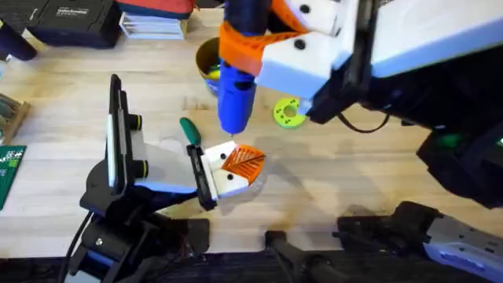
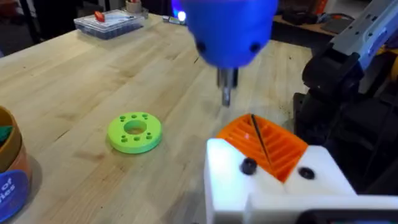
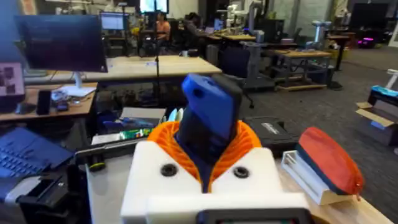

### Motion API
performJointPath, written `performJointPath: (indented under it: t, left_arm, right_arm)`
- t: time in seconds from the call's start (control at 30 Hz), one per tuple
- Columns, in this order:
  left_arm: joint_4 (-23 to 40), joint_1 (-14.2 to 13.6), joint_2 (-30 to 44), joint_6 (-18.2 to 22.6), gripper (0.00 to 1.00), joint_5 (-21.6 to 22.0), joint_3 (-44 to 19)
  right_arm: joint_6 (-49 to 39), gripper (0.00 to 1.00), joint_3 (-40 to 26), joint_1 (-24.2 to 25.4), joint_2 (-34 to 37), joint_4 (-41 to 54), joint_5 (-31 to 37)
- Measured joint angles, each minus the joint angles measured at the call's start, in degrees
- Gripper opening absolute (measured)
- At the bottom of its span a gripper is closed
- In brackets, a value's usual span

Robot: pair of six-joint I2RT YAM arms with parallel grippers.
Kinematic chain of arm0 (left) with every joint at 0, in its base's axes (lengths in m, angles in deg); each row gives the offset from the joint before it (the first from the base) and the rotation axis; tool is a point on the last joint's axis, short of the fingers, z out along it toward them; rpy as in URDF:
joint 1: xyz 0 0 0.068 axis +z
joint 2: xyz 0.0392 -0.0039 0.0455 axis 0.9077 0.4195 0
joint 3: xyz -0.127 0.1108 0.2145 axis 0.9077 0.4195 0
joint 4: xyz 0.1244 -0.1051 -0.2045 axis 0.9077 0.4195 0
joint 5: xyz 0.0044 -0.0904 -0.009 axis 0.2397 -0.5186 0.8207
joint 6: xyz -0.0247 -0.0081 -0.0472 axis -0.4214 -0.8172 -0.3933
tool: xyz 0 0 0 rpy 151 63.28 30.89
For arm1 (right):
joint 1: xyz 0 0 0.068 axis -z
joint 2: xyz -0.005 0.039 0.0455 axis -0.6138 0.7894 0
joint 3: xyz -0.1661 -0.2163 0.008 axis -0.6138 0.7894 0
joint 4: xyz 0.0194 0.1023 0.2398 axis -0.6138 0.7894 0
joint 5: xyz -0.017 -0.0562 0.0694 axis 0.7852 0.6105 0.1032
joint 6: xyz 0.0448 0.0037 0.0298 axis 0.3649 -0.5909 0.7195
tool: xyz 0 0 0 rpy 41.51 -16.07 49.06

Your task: Pick up the gripper from the table and insert it into the empty holder that is missing its gripper. Then pick up a screw, insert it into the mounting hole, and use the screwdriver to tighten it. Finally, clean up the table by picking up the vegetable and placing it into the bucket.

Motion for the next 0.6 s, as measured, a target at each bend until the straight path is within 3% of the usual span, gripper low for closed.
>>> performJointPath:
  t: [0.27,0.6]
  left_arm:
    - [0.00,0.00,0.00,0.00,0.007,0.00,0.00]
    - [0.00,0.00,0.00,0.00,0.007,0.00,0.00]
  right_arm:
    - [-4.69,0.032,0.00,-1.78,3.32,-1.07,-5.33]
    - [-7.04,0.032,0.00,-3.83,3.29,-1.65,-7.23]
